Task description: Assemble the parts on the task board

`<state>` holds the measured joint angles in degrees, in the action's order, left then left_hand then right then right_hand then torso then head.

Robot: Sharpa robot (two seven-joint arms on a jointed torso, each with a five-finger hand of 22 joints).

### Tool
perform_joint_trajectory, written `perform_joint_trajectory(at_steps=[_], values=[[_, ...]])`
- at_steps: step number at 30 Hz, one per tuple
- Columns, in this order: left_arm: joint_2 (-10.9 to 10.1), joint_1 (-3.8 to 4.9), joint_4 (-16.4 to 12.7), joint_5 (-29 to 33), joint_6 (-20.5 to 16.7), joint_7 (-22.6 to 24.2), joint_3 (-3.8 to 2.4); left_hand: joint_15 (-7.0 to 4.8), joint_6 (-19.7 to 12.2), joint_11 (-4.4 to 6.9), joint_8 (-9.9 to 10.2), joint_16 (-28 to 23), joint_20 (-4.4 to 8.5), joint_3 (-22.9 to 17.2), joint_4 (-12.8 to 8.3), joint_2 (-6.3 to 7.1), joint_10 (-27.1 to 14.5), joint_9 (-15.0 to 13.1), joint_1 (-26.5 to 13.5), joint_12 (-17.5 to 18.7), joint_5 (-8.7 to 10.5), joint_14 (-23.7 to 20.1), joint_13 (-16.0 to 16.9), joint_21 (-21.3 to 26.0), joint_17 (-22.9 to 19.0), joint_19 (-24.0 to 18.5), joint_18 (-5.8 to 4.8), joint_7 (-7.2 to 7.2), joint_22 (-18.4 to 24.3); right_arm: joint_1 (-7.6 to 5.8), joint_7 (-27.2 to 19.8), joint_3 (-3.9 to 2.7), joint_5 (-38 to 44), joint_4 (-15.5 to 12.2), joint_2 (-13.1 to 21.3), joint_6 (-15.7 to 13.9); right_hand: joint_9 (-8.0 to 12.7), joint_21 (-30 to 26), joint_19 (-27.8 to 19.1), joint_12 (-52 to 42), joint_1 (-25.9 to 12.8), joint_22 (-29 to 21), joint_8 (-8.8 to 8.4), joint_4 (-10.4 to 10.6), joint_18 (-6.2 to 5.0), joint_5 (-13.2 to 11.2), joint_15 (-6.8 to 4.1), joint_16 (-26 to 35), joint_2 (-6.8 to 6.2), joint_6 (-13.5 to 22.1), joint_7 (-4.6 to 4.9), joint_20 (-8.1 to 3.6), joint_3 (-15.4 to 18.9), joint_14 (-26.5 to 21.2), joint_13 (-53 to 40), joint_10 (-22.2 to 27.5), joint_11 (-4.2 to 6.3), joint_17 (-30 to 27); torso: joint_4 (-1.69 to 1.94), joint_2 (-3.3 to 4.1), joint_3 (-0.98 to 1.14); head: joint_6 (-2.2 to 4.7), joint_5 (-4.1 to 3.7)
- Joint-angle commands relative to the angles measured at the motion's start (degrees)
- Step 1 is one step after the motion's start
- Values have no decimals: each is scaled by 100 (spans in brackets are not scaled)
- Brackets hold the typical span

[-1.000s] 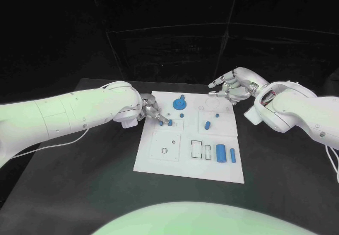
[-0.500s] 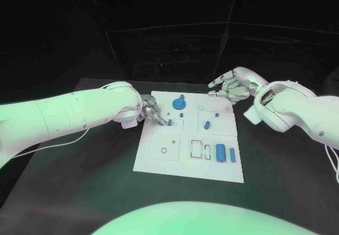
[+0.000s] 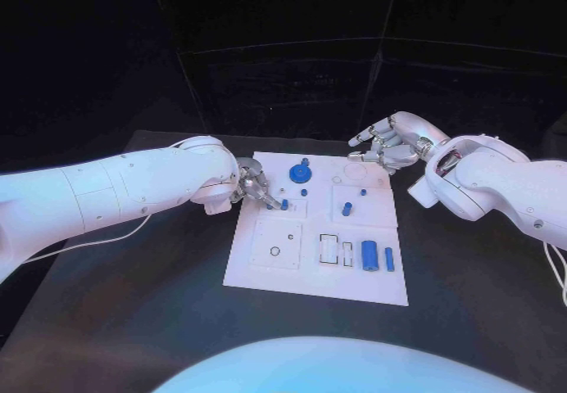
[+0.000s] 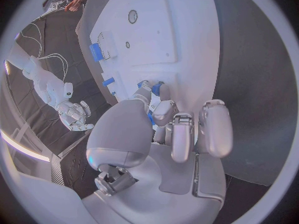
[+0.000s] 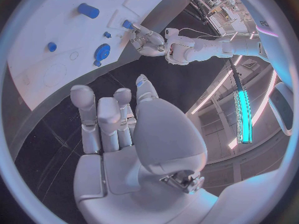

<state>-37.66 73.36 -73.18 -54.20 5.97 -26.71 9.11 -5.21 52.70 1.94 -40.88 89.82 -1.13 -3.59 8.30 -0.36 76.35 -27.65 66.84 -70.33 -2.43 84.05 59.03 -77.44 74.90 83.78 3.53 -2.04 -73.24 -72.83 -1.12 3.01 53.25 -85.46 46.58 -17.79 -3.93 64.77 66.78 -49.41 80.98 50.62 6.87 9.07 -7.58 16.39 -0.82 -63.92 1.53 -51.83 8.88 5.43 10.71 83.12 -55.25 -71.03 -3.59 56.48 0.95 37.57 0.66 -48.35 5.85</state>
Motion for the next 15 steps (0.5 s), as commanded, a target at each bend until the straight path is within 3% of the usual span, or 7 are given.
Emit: perform_joint_trajectory(at_steps=[1,9,15], values=[[4,5,9,20,-58,70,-2,-7,-61,6,39,18,18,-47,-6,-118,-51,15,33,27,-37,595,-11,28,1510,-25,38,2,12,-11,-35,-3,-15,-6,0,20,-7,-36,-27,-10,19,-4,37,27,-52,30,4,30,54,49,-5,10,-2,25,2,43,-2,11,-5,-2,4,-6,5],[4,5,2,58,-96,115,-1,-8,-199,10,205,18,16,-483,-286,-452,-95,143,568,66,-39,595,-52,48,1510,-34,43,-1,25,-11,-30,-3,-15,-5,-2,32,-8,-39,-27,-16,23,-7,39,28,-53,42,3,26,59,49,-5,10,-2,27,-1,42,-1,19,1,3,2,-1,-1],[-3,5,-9,91,-123,154,-1,3,-235,-17,299,18,14,-1038,-511,-474,-130,237,789,105,-43,595,-77,54,1510,-33,42,-31,22,-11,-25,-3,-15,-2,-2,47,-7,-41,-22,-25,36,-5,43,30,-52,73,2,26,62,51,-6,9,-1,30,-3,40,0,26,3,2,1,-5,-4]])
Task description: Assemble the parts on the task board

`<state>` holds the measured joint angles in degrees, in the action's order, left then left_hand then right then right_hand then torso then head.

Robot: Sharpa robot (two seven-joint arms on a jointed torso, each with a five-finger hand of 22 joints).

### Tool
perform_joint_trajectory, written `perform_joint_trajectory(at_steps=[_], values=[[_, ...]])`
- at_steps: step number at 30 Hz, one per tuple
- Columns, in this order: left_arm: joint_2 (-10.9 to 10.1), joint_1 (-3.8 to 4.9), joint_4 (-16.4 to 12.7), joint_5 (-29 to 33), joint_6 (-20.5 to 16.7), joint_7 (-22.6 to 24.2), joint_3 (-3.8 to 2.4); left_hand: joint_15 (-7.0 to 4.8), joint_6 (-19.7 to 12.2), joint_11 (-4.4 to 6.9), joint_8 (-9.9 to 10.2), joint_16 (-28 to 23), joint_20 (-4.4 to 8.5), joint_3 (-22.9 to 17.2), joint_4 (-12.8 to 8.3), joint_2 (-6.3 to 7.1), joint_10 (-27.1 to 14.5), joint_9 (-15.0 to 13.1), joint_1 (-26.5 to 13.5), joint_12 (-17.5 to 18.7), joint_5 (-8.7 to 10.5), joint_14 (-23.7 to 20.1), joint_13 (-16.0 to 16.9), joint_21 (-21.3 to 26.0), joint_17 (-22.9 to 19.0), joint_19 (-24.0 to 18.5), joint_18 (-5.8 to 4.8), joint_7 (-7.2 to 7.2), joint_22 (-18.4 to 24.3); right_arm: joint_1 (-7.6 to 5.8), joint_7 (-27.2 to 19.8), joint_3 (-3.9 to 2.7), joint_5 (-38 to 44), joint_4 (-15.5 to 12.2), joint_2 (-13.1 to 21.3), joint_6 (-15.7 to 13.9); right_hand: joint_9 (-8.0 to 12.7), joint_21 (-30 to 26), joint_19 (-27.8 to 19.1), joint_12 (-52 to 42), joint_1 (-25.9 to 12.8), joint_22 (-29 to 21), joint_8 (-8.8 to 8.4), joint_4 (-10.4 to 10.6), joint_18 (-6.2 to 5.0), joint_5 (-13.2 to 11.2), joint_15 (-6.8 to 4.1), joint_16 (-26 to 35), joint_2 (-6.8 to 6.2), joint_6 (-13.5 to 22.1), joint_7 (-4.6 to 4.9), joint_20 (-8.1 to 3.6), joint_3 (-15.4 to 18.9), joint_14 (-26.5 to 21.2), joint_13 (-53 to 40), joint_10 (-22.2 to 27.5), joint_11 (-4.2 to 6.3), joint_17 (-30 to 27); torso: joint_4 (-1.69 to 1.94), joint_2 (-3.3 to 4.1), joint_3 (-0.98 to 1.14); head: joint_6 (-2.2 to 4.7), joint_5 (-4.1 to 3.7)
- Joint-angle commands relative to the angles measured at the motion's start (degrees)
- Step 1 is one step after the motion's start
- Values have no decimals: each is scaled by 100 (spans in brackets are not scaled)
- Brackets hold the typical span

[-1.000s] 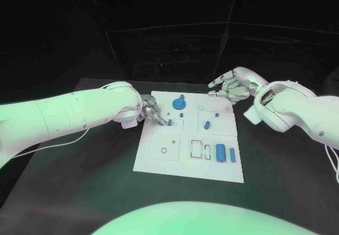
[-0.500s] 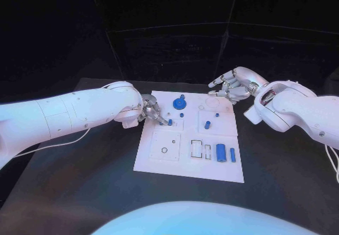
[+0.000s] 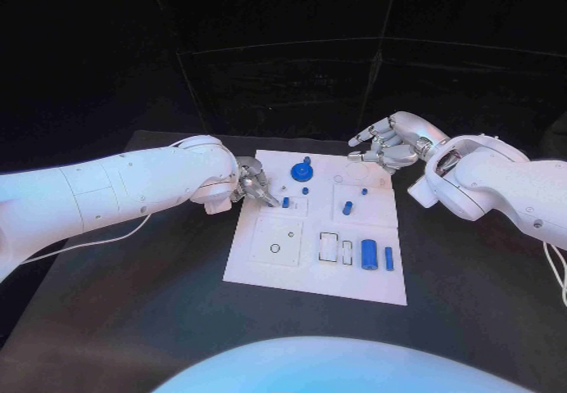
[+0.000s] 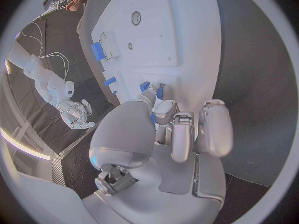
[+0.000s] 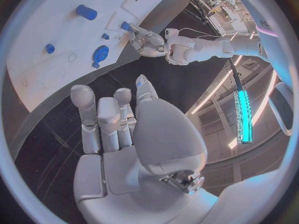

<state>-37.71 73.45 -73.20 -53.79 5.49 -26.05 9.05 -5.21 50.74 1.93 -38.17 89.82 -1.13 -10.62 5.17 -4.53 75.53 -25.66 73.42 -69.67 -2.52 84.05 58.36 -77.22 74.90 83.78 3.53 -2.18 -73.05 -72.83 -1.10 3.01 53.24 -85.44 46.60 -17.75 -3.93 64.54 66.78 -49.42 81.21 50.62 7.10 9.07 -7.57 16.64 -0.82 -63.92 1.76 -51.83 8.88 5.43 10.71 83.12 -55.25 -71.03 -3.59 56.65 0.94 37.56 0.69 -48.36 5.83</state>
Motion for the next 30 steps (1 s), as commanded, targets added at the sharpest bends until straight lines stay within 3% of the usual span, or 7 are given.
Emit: perform_joint_trajectory(at_steps=[1,9,14,21,30], values=[[0,-3,-8,51,-78,91,5,7,-39,-25,37,18,12,-458,-228,-35,-52,51,131,46,-35,595,-14,33,1510,-33,42,-26,1,-11,-26,-3,-14,-4,-4,44,-7,-19,-21,-26,14,-5,21,30,-52,51,2,26,39,51,-6,9,-1,31,-3,40,0,9,2,3,-3,-4,-1],[-41,-3,-62,80,-104,159,4,37,-16,-64,-43,18,-23,-1847,-442,413,-20,85,-330,55,-35,595,-26,39,1510,-28,43,-59,-16,-11,-22,-3,-14,5,-11,73,-7,-28,-14,-36,35,-9,31,39,-52,128,1,28,42,56,-7,8,8,37,3,44,1,24,2,3,-3,-5,0],[-90,-1,-122,117,-119,184,3,48,-27,-49,-122,18,-28,-2299,-527,561,-1,63,-552,50,-34,595,-29,44,1510,-28,44,-60,-19,-11,-21,-3,-14,10,-14,87,-7,-27,-11,-40,38,-7,33,42,-52,146,1,31,42,57,-6,8,11,38,3,44,1,25,4,1,-1,-6,-3],[-215,36,-252,213,-102,182,-1,46,-44,-48,-209,18,-32,-2643,-617,649,9,36,-731,51,-32,595,-41,57,1510,-32,46,-60,-13,-11,-17,-3,-14,13,-14,98,-7,-27,-9,-40,40,-5,35,44,-51,159,0,32,42,58,-7,8,13,38,5,45,1,27,3,-2,3,-1,-8],[-281,242,-224,437,267,81,-5,52,-60,-57,-237,18,-35,-2725,-592,654,-16,28,-838,89,-23,595,-98,115,1510,-61,60,-69,52,-11,-14,-3,-14,27,-28,105,-7,-33,-11,-37,43,-12,37,47,-52,175,0,36,42,59,-7,7,15,38,10,48,1,25,-8,2,6,11,-17]])
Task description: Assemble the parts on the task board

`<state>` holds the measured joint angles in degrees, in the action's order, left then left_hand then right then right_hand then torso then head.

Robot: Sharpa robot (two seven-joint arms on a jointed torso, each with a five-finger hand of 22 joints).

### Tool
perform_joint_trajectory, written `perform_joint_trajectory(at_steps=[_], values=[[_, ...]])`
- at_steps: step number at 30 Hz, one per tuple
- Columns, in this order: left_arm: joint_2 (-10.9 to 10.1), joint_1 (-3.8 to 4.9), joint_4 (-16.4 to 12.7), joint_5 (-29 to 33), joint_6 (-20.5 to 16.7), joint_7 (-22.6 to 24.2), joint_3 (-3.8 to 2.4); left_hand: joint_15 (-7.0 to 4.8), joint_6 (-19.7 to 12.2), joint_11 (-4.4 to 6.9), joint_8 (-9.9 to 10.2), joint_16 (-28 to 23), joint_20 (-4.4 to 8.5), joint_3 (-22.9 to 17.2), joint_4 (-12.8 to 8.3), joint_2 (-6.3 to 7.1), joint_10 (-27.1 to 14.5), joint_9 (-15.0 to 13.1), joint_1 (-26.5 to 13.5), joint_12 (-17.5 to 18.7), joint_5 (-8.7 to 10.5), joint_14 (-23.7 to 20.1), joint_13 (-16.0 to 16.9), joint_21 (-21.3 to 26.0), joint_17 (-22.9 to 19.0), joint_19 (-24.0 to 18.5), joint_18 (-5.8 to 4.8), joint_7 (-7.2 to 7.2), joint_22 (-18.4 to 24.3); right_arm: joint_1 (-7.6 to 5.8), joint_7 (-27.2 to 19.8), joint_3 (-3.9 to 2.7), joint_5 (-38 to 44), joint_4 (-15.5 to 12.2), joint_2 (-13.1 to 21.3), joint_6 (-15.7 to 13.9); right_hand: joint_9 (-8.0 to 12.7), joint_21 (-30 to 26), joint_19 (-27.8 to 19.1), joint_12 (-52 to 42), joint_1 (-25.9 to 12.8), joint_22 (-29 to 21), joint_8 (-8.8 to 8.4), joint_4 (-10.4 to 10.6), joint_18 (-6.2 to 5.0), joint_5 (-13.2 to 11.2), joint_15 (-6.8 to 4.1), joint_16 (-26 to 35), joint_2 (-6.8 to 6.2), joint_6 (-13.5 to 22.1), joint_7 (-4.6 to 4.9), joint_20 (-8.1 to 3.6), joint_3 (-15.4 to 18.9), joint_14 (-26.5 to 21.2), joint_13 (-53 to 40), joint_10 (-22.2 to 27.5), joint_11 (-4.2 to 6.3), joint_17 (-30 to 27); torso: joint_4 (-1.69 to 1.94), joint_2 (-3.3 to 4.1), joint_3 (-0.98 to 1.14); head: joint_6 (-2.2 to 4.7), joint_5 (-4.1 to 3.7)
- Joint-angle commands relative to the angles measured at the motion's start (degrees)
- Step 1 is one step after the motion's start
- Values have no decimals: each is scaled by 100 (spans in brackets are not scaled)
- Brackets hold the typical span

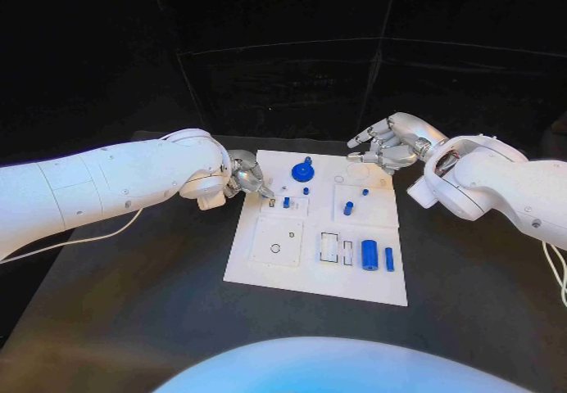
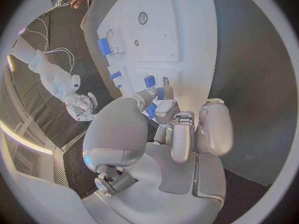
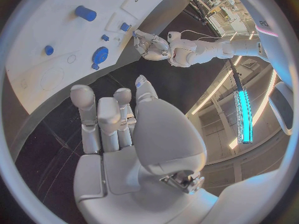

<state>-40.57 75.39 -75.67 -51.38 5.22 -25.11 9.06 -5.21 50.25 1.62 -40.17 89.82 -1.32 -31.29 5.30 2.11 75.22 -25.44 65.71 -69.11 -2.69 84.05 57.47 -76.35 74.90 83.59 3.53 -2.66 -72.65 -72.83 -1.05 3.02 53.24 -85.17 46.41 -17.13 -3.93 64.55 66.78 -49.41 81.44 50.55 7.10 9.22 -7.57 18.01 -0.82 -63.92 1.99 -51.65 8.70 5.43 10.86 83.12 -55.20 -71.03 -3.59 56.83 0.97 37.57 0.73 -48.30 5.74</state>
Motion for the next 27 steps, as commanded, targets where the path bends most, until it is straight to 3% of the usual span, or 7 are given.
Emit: perform_joint_trajectory(at_steps=[1,6,14,16,19,27], values=[[20,78,48,247,415,-39,-6,52,-14,-26,-38,18,-17,-659,-600,-10,13,5,-76,36,-5,595,-13,34,1510,-45,62,-22,19,-11,-19,-3,-13,3,-14,44,-7,-33,-11,-37,20,-5,37,32,-52,38,0,36,19,41,11,7,1,38,5,48,1,8,-14,2,2,5,-7],[174,197,256,414,1137,-197,-6,57,-37,-33,-42,18,-19,-654,-558,-24,-15,2,-147,75,2,595,-69,87,1510,-75,75,-29,79,-11,-18,-3,-13,15,-32,51,-7,-33,-11,-37,20,-5,37,32,-52,38,0,36,19,41,11,7,1,38,5,48,1,8,-12,2,4,15,-7],[592,308,820,541,2442,-581,-3,61,-85,-39,-40,18,-20,-645,-542,-70,-87,-4,-186,158,3,595,-175,133,1510,-103,84,-35,125,-11,-13,-3,-13,29,-61,61,-7,-33,-8,-45,22,-3,39,35,-52,55,0,34,19,41,11,7,4,40,0,46,1,13,-16,7,1,15,-6],[715,335,997,551,2703,-662,26,61,-101,-38,-41,18,-21,-649,-574,-75,-101,-8,-166,170,3,595,-185,135,1510,-106,83,-35,123,-11,-12,-3,-13,32,-68,63,-7,-33,-8,-45,22,-3,39,35,-52,55,0,34,19,41,11,7,4,40,0,46,1,13,-17,8,1,19,-10],[930,399,1339,562,3059,-768,116,62,-116,-39,-46,18,-21,-648,-626,-78,-102,-14,-139,167,3,595,-175,133,1510,-108,81,-37,116,-11,-10,-3,-13,41,-86,65,-7,-33,-8,-45,22,-3,39,35,-52,55,0,34,19,41,11,7,4,40,0,46,1,13,-20,8,0,11,-9],[1238,467,1893,541,3352,-902,181,61,-127,-40,-47,18,-20,-647,-670,-91,-100,-19,-116,165,3,595,-168,128,1510,-106,79,-40,106,-11,-11,-2,-13,59,-117,67,-7,-33,-8,-45,22,-3,39,35,-52,55,0,34,19,41,11,7,4,40,0,46,1,13,-4,4,-1,1,-23]])
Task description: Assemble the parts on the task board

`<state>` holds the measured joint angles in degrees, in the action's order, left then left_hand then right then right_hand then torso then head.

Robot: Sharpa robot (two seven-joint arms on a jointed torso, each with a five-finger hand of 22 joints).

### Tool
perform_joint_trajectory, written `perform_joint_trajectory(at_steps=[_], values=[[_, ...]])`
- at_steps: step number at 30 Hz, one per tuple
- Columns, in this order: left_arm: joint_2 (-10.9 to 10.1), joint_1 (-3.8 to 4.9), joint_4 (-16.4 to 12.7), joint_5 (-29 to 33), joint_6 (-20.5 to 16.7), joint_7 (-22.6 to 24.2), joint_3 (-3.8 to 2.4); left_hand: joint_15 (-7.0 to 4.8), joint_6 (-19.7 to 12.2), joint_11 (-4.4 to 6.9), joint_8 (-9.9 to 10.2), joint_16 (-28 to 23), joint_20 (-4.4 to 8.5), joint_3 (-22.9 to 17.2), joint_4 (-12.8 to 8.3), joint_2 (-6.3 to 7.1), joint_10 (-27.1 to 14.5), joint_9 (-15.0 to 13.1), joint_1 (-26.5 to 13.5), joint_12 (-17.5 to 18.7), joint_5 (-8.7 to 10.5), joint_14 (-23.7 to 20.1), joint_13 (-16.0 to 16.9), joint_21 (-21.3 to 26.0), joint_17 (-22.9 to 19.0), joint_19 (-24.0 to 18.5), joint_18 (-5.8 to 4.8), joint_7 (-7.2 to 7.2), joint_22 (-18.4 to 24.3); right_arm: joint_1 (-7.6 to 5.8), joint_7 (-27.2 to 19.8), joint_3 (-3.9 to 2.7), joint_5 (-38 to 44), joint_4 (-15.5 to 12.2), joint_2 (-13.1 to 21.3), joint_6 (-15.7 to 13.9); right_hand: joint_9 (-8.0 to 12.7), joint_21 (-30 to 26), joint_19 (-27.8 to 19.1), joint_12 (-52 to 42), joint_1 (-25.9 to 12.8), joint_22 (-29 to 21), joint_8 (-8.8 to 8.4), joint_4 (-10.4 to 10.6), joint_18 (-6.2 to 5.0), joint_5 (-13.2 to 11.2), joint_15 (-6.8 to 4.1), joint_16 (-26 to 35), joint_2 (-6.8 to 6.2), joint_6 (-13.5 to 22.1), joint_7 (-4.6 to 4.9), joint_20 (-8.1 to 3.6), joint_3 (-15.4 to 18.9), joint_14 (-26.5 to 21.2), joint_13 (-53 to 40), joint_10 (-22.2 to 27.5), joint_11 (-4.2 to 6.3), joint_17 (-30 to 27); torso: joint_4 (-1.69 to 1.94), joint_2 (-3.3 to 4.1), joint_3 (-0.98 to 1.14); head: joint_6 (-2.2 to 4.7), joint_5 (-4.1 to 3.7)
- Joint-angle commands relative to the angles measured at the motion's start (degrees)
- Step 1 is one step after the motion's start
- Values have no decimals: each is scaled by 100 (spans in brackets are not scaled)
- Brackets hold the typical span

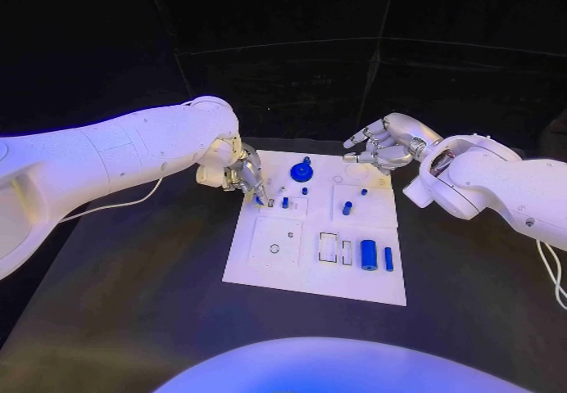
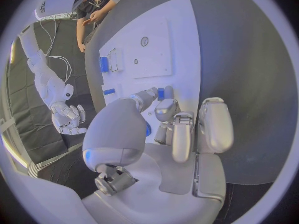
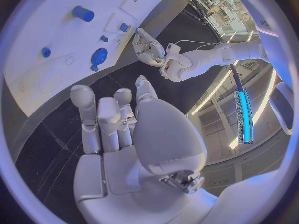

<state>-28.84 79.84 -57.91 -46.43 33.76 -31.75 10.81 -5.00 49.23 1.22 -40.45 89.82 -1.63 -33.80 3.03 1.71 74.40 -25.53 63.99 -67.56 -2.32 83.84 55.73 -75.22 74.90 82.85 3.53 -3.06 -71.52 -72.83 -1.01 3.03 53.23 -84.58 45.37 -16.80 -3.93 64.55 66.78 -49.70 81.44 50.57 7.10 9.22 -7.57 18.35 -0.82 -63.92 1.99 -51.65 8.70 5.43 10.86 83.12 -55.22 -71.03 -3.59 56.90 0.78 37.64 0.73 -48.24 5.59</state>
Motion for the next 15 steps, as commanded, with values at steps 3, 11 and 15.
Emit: perform_joint_trajectory(at_steps=[3,11,15], values=[[178,30,265,-81,454,-276,14,39,-27,-1,-21,18,12,-382,-493,-44,-10,-15,74,1,-33,616,19,14,1510,-31,78,0,-11,-11,-16,-3,-13,4,-27,35,-7,-33,-9,-17,22,-5,39,35,-52,21,0,34,19,41,11,7,4,40,2,46,2,6,18,0,2,-15,0],[418,31,523,-234,394,-309,18,41,28,-1,21,18,10,-229,-572,-35,25,-5,60,-25,-33,616,50,-23,1510,-11,65,3,-64,-11,-20,-3,-13,8,-50,36,-7,-36,-9,-19,23,-8,41,39,-52,34,0,34,19,42,12,7,6,41,3,46,2,9,18,-7,-1,-23,18],[514,22,580,-253,406,-305,18,41,61,0,80,18,10,-131,-609,-72,31,16,61,-27,-33,616,56,-27,1510,-8,63,4,-74,-11,-26,-3,-13,7,-61,29,-7,-39,-10,-17,23,-11,42,41,-53,39,0,34,21,42,12,7,7,41,5,47,1,10,11,-1,2,-25,14]])
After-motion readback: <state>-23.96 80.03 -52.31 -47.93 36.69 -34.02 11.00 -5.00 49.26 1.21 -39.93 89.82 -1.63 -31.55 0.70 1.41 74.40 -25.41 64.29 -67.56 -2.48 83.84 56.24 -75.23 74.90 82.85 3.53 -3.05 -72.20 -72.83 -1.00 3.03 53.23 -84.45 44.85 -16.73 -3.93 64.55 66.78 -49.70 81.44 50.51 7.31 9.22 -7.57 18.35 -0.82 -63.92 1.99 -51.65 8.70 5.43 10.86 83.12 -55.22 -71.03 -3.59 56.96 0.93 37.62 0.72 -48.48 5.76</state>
